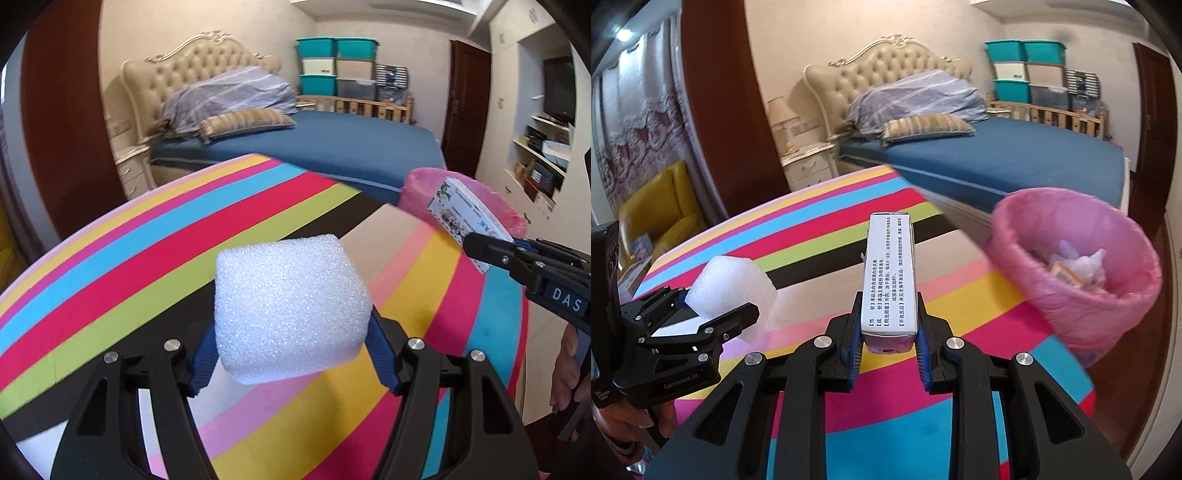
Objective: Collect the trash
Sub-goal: 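Carry the white box with the right gripper while the left gripper carries the foam block to the wastebasket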
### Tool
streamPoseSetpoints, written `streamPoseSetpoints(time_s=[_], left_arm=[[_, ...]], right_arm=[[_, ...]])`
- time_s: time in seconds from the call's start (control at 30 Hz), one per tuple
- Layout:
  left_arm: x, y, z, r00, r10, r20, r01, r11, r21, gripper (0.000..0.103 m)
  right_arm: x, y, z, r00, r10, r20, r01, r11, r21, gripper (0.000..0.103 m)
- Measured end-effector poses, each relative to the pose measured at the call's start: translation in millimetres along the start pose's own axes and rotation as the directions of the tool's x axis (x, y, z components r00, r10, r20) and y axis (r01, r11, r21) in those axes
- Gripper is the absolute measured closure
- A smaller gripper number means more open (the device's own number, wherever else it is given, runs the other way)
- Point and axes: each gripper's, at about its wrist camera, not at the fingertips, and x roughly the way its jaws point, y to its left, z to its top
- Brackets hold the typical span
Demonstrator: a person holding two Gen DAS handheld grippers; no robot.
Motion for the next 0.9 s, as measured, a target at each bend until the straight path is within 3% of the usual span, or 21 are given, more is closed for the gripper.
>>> streamPoseSetpoints(time_s=[0.43, 0.6, 0.9], left_arm=[[25, -71, 54, 0.988, -0.14, 0.06, 0.132, 0.984, 0.12, 0.036], [37, -100, 81, 0.975, -0.207, 0.087, 0.193, 0.97, 0.146, 0.036], [68, -160, 133, 0.94, -0.326, 0.1, 0.304, 0.934, 0.187, 0.036]], right_arm=[[-31, -85, 14, 0.985, -0.152, 0.083, 0.142, 0.983, 0.113, 0.078], [-46, -114, 20, 0.97, -0.215, 0.112, 0.2, 0.971, 0.134, 0.078], [-49, -164, 41, 0.959, -0.254, 0.129, 0.235, 0.961, 0.149, 0.078]])
